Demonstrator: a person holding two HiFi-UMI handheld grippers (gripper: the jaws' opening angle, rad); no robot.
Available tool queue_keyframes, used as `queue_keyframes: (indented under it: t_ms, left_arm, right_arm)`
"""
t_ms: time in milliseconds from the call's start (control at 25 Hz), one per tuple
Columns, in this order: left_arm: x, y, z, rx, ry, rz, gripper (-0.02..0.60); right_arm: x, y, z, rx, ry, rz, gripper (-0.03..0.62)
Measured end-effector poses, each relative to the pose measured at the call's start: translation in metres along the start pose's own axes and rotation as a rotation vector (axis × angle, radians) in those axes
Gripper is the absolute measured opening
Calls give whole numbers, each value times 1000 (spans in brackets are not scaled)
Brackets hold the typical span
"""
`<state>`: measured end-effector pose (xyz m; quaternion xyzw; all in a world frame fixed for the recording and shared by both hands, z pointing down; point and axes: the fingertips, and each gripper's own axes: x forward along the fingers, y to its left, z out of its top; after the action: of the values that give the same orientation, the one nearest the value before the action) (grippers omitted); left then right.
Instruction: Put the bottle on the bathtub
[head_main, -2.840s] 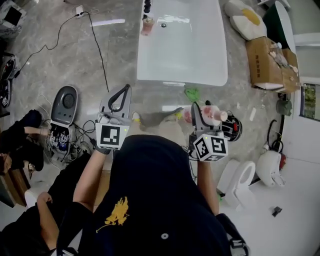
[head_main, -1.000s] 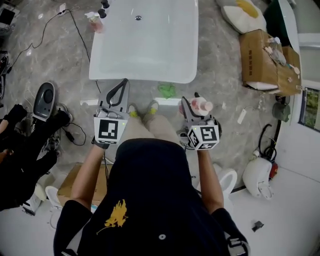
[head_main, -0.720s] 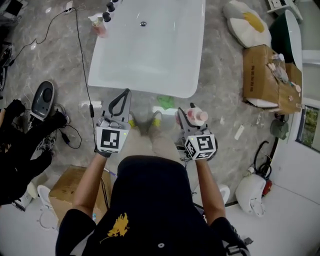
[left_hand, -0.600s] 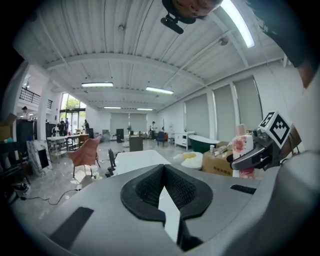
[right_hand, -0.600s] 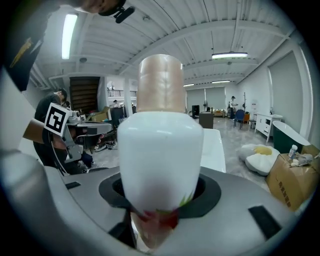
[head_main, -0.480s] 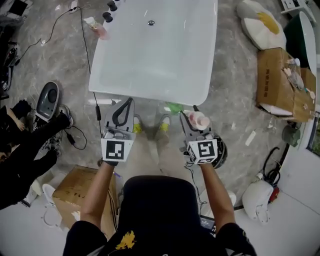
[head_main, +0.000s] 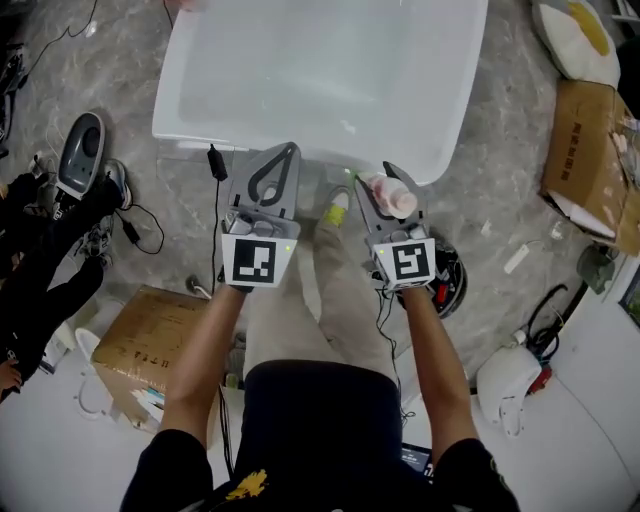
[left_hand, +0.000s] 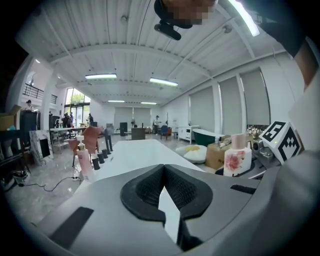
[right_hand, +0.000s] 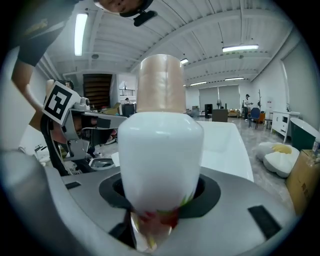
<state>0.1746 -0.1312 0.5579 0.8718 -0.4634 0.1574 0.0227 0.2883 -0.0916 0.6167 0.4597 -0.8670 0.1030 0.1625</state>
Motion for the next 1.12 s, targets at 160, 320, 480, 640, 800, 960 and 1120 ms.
queue_keyframes:
  t_ms: [160,320,480,640,800,960,1120]
  left_arm:
    - [11,-1,-24,-4,-8,13,18]
    - [19,1,-41,-13,-18,35,18]
    - [17,10,-54,-4,-17,74,18]
    - [15,11,-66,-23,-5,94,18]
    - [15,8,-67,-35,-14,103,18]
    - [17,6,-64,-32,-15,98,18]
    - [17,2,-59,-37,-23,97,18]
  right_arm:
    - [22,2,-7,8,-87,-40,202]
    - [44,7,-21,-121,-110,-37,202]
    - [64,24,-36,-215,-83,9,202]
    - [70,23,-52,-163,-96,3,206]
    - [64,15,-57,-98,-83,1,210]
    - [68,16,-59,-154,-56,26,216]
    - [65,20,-87,-226,87,72,257]
